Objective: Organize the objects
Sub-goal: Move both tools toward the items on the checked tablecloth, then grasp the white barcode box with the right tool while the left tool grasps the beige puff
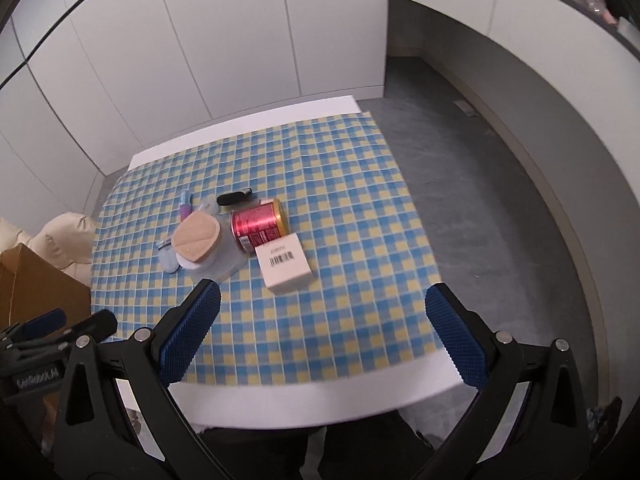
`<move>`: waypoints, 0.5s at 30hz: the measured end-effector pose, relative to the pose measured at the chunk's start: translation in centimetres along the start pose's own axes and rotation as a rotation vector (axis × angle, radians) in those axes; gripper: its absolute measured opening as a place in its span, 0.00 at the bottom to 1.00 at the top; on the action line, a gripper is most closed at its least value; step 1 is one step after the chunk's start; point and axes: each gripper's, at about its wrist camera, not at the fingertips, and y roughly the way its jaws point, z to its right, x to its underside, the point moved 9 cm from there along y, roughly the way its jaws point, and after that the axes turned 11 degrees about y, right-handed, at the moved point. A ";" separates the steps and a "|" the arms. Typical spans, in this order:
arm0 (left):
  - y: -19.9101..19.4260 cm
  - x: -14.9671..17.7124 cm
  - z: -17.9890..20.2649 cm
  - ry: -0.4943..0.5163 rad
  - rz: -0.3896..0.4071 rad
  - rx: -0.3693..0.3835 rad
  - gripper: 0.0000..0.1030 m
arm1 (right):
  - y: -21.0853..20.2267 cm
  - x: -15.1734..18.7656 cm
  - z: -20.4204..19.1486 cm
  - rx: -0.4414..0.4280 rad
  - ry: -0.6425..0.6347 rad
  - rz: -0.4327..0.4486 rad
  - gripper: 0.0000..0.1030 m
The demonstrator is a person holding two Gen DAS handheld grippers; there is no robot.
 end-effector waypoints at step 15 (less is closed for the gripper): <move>6.7 -2.0 -2.5 -0.024 0.015 -0.085 0.99 | 8.5 0.5 0.3 0.008 -0.035 -0.024 1.00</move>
